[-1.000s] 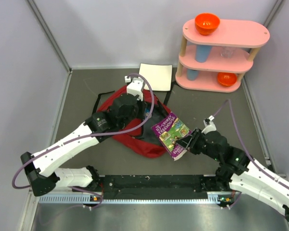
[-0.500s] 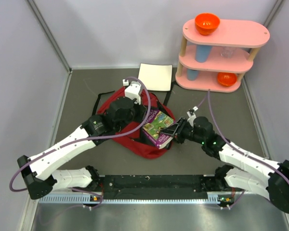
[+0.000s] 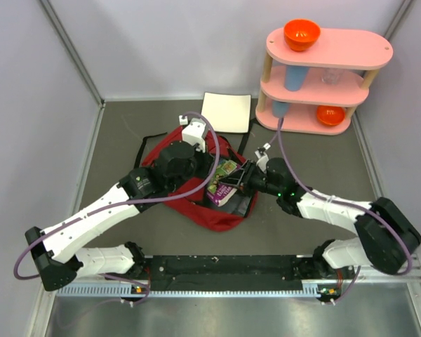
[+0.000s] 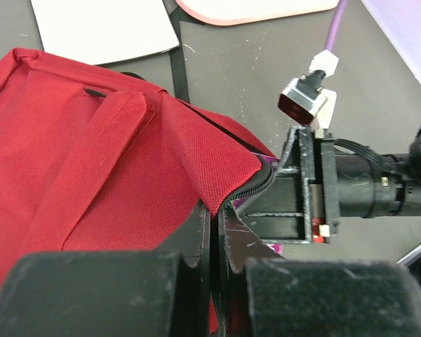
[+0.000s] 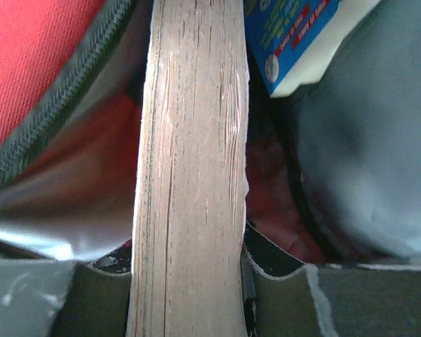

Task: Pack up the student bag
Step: Place the book in the student bag.

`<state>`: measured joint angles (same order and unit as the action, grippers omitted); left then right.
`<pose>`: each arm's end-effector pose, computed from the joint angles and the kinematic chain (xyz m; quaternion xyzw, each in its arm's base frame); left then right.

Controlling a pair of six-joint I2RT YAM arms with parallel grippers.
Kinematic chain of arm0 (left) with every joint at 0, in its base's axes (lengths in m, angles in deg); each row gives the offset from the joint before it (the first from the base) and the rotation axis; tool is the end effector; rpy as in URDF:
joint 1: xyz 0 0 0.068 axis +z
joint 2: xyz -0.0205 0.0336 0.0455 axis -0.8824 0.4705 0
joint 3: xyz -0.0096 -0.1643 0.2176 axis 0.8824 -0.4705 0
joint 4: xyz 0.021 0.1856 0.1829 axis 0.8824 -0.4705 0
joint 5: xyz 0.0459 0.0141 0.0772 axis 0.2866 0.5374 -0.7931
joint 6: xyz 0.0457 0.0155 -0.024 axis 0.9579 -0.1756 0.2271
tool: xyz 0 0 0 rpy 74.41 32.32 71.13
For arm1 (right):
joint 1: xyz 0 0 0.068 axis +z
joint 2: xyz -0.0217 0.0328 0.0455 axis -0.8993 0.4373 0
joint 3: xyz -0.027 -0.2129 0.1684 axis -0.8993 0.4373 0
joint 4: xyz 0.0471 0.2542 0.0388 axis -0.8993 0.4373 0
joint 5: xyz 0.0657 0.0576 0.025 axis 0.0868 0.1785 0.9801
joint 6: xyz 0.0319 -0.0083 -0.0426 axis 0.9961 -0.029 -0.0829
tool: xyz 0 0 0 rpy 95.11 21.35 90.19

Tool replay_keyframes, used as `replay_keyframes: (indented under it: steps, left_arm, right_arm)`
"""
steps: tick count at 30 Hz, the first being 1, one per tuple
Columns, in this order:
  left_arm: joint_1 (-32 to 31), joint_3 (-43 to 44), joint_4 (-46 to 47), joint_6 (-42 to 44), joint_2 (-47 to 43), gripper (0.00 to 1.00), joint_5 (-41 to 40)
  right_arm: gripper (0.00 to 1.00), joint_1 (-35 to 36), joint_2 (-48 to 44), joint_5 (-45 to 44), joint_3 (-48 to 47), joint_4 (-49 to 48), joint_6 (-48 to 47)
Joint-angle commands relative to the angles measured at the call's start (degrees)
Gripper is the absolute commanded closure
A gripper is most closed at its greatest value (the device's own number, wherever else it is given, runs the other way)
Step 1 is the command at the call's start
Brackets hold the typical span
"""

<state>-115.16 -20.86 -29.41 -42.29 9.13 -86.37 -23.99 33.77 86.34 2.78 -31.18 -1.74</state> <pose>0.1579 -0.1926 0.3835 0.1412 0.8106 -0.2291 0.5201 0.1988 0.1839 0.2183 0.1486 0.7829 0.5768 0.1796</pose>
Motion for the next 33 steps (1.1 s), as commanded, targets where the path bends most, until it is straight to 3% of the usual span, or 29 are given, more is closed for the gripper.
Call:
replay_keyframes:
  steps: [1, 4, 13, 17, 21, 27, 31, 33]
  left_arm:
    - [0.06, 3.37, 5.37, -0.74, -2.06, 1.0, 0.77]
    - [0.15, 3.99, 4.15, -2.05, -1.45, 1.0, 0.33]
    - [0.58, 4.87, 2.39, -1.88, -2.33, 1.0, -0.64]
    - [0.76, 4.52, 2.56, -1.97, -2.42, 1.0, -0.46]
    - [0.94, 4.96, 2.83, -1.88, -2.06, 1.0, 0.15]
    - [1.2, 5.32, 0.54, -1.53, -2.33, 1.0, -0.37]
    - [1.81, 3.91, 0.36, -1.88, -3.56, 1.0, -0.55]
    - [1.99, 3.56, 0.54, -1.88, -3.56, 1.0, -0.37]
  right_arm:
    - [1.0, 0.44, 4.63, -7.12, -5.85, -17.62, -3.94]
    - [1.0, 1.06, 10.51, -10.04, -7.07, -25.26, -4.39]
    - [1.0, 3.87, 25.64, -13.64, -17.88, -23.46, -6.32]
    - [0.89, 5.27, 28.72, -17.51, -21.14, -21.5, -8.17]
    - [0.87, 8.08, 32.32, -26.65, -22.54, -23.25, -8.52]
    - [0.73, 7.83, 38.22, -27.37, -23.61, -26.31, -6.76]
    - [0.44, 7.39, 34.79, -27.37, -18.96, -24.06, -7.9]
    - [0.43, 7.03, 32.51, -25.97, -17.46, -23.52, -8.52]
